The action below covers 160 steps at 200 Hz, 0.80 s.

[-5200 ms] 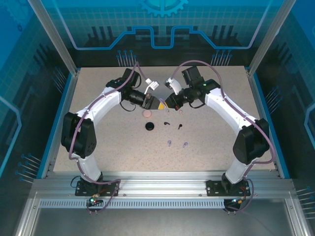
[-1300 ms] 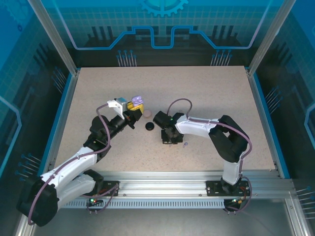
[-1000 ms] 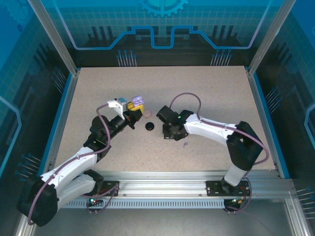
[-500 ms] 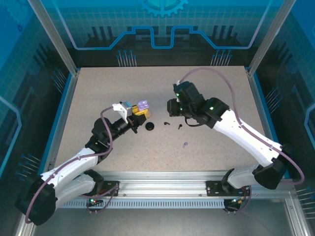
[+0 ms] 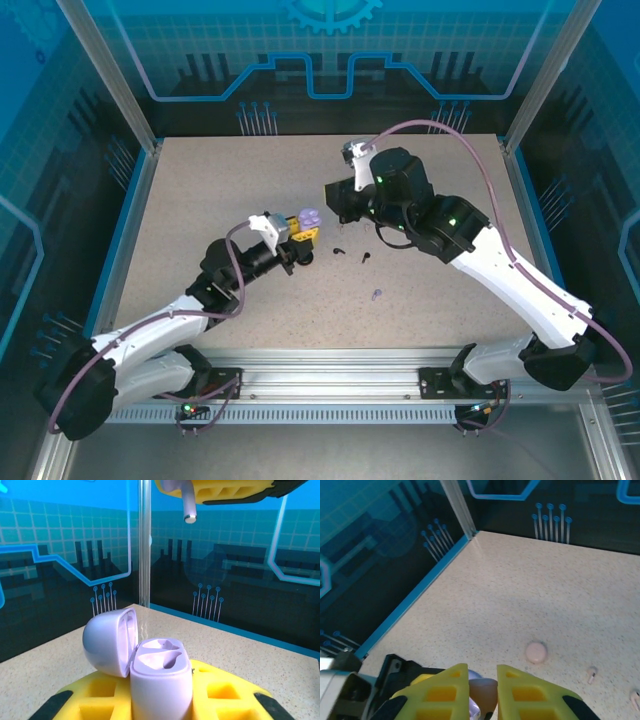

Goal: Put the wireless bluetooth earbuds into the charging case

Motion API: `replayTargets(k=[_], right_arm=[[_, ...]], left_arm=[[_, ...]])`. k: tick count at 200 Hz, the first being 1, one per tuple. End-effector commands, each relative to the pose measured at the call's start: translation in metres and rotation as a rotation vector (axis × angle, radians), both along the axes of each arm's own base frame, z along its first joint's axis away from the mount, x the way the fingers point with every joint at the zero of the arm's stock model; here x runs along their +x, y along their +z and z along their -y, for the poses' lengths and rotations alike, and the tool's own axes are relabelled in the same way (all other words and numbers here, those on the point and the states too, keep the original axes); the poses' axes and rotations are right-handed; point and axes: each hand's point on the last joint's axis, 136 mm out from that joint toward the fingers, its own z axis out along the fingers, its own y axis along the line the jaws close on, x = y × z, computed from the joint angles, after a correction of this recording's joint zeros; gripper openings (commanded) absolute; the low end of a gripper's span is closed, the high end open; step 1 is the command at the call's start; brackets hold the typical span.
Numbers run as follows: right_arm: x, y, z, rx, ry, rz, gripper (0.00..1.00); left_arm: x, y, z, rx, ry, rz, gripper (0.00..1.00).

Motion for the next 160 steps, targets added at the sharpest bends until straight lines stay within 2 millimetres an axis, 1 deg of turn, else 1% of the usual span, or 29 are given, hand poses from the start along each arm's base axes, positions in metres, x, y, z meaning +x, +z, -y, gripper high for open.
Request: replayTargets(k=[1,14,47,74,98,143,160], right_arm=[[-0.017,0.029,-0.010,0.026,0.095,0.124,0.17],[-0.021,0.026,-0.014,0.004,0.117,0.142,0.16],[-0.028,0.011,-0.022,-0.063,0.159,0.167,0.16],[-0.030,-0.001,-0.024,-0.111,0.169,0.181,0.15],[-0.028,-0.011,-0.021,-0.148,0.154,0.191,0.15],[-0.025,-0.019,-0.022,-0.166,0.147,0.183,0.15],[-0.025,-0.019,-0.023,-0.167,0.149,0.182,0.15]], left_arm=[[-0.002,0.033,0.005,-0.027,-0.006,0.110,0.00],[-0.002,0.034,0.007,-0.026,-0.010,0.112,0.00],[-0.003,0.035,0.009,-0.020,-0.015,0.112,0.00],[-0.004,0.035,0.009,-0.015,-0.016,0.112,0.00],[-0.004,0.035,0.009,-0.011,-0.017,0.110,0.00],[-0.006,0.036,0.009,-0.012,-0.023,0.110,0.00],[-0.006,0.036,0.010,-0.011,-0.025,0.109,0.00]])
